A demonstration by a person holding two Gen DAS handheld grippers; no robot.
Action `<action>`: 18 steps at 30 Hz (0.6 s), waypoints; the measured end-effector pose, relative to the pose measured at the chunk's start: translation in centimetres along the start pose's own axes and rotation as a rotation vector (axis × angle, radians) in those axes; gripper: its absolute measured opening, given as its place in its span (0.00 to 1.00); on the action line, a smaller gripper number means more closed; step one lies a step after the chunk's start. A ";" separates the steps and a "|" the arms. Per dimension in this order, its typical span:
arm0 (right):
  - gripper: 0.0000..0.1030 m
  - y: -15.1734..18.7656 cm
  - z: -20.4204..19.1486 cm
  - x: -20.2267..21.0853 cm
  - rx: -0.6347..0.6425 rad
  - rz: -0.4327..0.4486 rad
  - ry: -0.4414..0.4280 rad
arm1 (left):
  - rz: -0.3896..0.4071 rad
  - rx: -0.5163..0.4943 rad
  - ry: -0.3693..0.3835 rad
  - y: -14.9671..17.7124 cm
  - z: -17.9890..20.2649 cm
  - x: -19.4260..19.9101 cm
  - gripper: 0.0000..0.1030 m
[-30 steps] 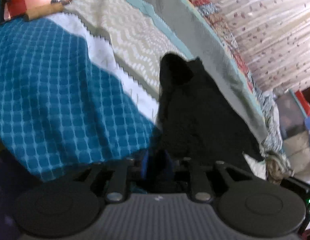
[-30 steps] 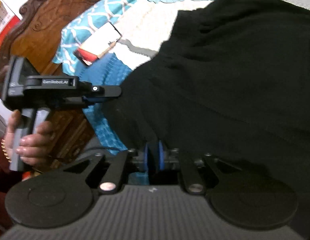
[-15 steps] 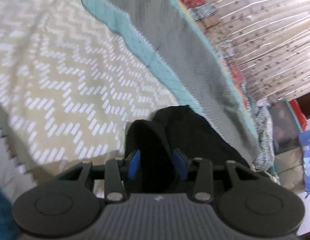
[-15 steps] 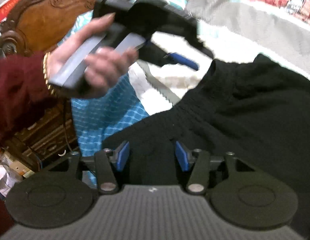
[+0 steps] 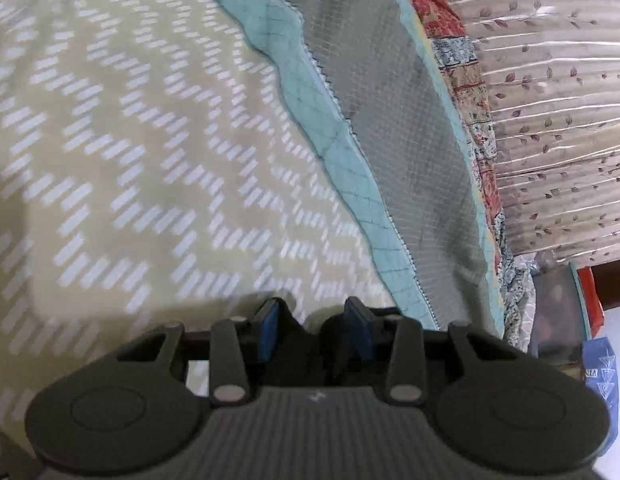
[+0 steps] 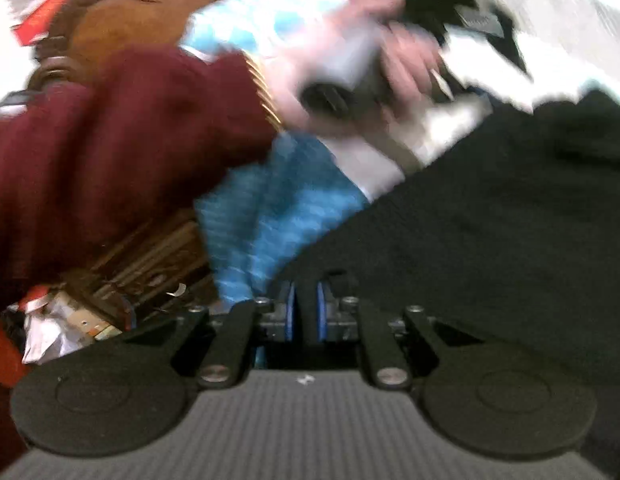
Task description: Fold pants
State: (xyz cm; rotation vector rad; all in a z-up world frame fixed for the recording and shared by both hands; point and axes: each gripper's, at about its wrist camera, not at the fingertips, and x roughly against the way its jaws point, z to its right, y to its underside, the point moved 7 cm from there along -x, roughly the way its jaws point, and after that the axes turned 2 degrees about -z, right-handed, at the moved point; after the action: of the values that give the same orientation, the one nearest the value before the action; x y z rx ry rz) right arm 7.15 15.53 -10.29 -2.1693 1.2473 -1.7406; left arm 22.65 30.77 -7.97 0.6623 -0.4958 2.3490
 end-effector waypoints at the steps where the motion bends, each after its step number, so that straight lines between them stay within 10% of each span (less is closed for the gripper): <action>1: 0.15 -0.2 0.5 -0.7 -0.055 0.006 -0.015 | 0.029 -0.003 0.019 -0.5 0.4 0.6 0.34; 6: 0.21 -1.8 -0.6 -1.9 -0.026 0.059 0.011 | 0.187 -0.023 0.110 -2.4 2.4 4.3 0.37; 12: 0.45 -1.3 -0.5 -0.9 -0.097 0.109 -0.005 | 0.089 -0.189 -0.035 2.4 0.6 8.4 0.50; 18: 0.46 2.4 2.9 5.3 -0.236 0.291 0.070 | 0.023 -0.220 -0.050 10.1 -2.8 15.5 0.72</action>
State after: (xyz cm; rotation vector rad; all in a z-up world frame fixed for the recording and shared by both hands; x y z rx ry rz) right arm 8.41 9.42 -8.43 -1.9245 1.7650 -1.6339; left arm 4.63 32.21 -3.14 0.6152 -0.7743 2.2611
